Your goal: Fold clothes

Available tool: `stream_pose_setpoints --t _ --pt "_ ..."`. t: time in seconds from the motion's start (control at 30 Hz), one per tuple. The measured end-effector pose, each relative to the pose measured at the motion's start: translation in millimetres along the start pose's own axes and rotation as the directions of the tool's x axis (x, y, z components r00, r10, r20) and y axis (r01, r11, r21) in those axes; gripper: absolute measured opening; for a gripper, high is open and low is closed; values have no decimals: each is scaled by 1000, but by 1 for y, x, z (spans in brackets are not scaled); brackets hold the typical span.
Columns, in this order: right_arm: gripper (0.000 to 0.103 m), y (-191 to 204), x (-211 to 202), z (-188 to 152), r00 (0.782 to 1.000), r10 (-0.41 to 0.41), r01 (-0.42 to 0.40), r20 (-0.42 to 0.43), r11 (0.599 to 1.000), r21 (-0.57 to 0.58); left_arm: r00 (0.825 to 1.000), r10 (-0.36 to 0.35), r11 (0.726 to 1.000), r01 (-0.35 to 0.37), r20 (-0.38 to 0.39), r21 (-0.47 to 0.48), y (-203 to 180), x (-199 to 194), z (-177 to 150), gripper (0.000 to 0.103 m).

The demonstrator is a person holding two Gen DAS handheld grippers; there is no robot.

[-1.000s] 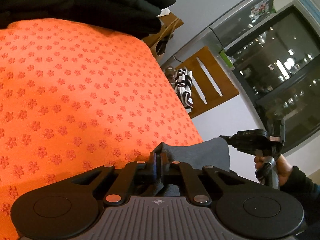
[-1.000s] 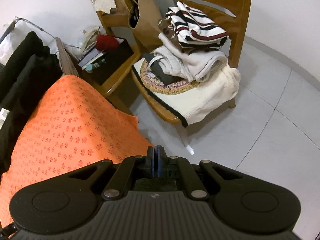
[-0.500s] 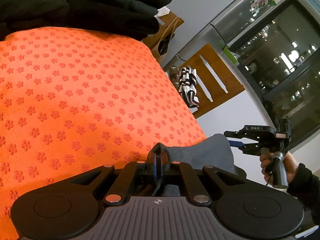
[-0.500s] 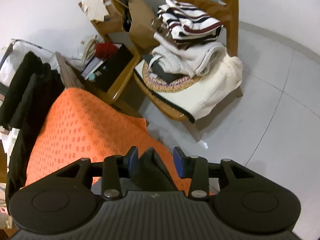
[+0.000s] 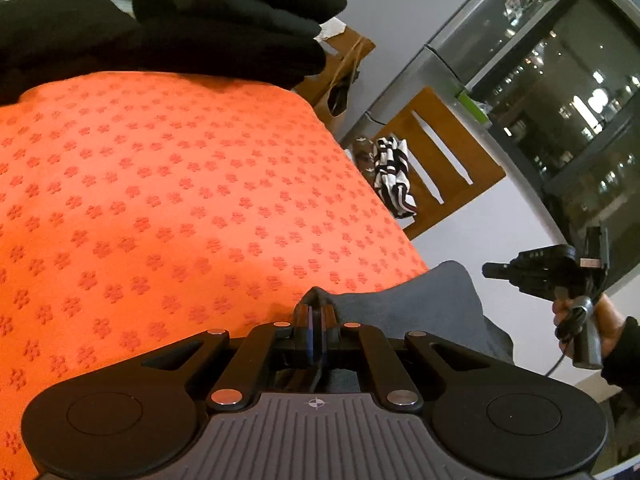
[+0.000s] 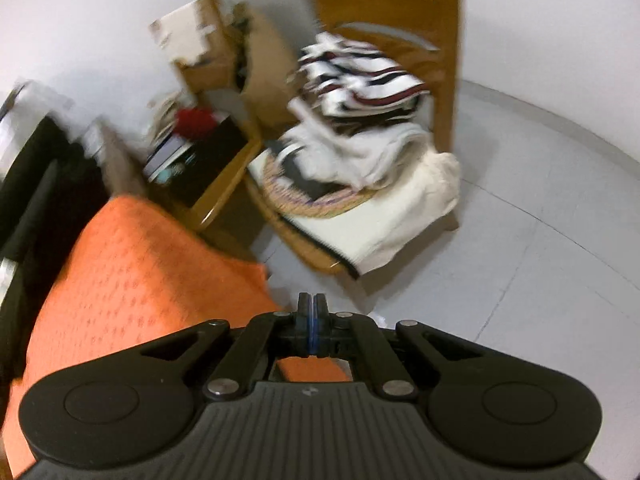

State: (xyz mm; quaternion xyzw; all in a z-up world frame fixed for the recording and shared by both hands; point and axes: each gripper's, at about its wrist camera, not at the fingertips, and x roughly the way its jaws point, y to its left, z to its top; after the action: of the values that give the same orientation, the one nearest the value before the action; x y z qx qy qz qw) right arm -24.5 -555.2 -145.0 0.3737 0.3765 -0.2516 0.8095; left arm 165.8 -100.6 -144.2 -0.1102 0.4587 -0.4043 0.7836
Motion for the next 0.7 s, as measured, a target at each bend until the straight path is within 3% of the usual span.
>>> stream_pose_setpoints --t 0.07,0.13,0.2,0.4,0.47,0.5,0.53,0.7 --pt "7 6 4 -5 999 38 -38 -29 999 -3 1000 1 1000 -1 -3 -2 1 1 0 6" --pt "38 12 8 -7 998 52 -53 -41 999 -14 1000 -2 1000 2 -5 -2 1 0 0 6" --pt "50 16 12 -6 997 58 -58 -46 998 -7 1000 -7 1000 7 -6 2 1 -1 1 6" --pt "47 25 36 -3 989 90 -91 -115 996 -8 1000 -7 1000 7 -7 10 -2 -1 2 6" --pt "28 28 41 -5 984 108 -109 -141 994 -3 1000 -7 1000 7 -5 17 -3 -2 2 6" --pt "11 30 40 -7 983 115 -117 -145 993 -5 1000 -8 1000 8 -4 22 -4 -2 2 6" --pt "7 32 38 -9 983 118 -121 -141 993 -12 1000 -7 1000 7 -1 31 -4 -4 2 6" --pt "4 37 18 -7 997 42 -48 -61 995 -93 999 29 996 -30 14 89 -5 -10 1 5"
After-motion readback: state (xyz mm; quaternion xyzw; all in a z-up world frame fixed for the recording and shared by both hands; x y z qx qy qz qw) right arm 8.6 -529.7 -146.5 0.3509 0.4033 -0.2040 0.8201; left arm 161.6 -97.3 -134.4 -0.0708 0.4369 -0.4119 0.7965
